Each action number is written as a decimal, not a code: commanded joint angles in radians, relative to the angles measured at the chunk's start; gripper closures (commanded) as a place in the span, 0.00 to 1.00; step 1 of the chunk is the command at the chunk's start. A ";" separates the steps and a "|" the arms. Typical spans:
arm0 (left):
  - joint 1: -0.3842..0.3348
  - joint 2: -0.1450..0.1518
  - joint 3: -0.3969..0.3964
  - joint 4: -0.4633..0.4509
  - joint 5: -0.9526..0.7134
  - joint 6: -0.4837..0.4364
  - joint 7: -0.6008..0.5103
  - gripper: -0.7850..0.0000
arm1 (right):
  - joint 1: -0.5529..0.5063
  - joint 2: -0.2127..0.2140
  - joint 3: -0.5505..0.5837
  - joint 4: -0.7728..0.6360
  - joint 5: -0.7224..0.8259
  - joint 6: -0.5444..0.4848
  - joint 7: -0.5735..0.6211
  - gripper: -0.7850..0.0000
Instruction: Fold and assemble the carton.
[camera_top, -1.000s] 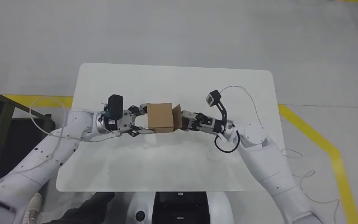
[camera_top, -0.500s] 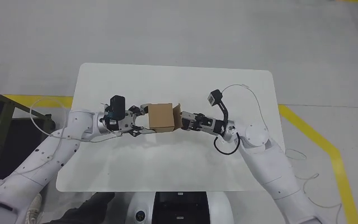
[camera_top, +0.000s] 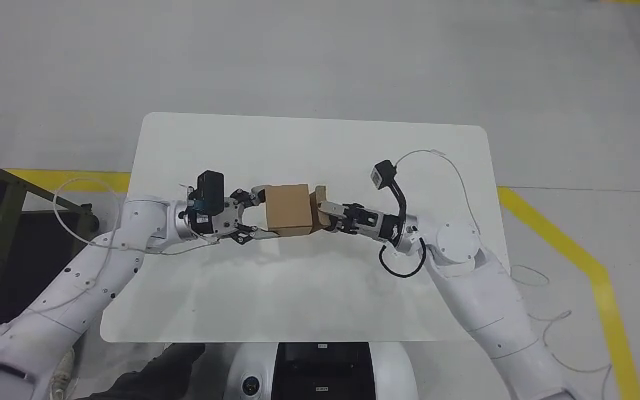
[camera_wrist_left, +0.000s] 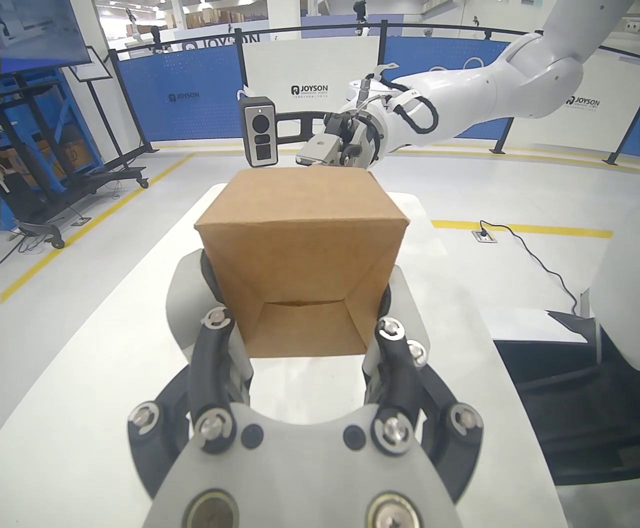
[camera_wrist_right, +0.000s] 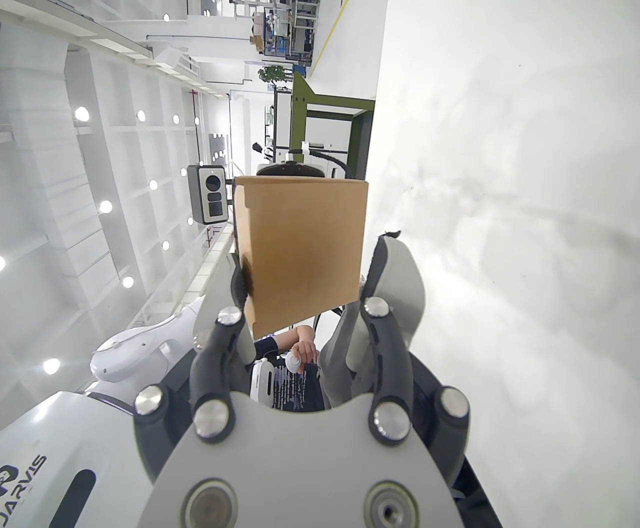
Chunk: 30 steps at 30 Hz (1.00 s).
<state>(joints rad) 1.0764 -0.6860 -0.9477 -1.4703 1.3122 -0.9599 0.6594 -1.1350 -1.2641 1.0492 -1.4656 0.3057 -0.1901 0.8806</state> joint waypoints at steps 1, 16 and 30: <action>0.003 -0.001 -0.005 -0.002 0.007 0.002 -0.001 0.56 | 0.000 0.000 -0.002 -0.005 -0.009 0.000 -0.007 0.44; 0.021 -0.017 -0.029 -0.008 0.029 0.015 -0.026 0.57 | -0.009 0.004 -0.013 -0.071 -0.107 0.043 -0.081 0.51; 0.028 -0.032 -0.050 0.006 0.026 0.001 -0.037 0.60 | -0.041 0.008 0.020 -0.085 0.015 -0.034 -0.059 0.38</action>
<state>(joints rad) 1.1039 -0.7166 -0.9964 -1.4646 1.3364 -0.9571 0.6234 -1.1758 -1.2562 1.0686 -1.5523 0.3208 -0.2237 0.8218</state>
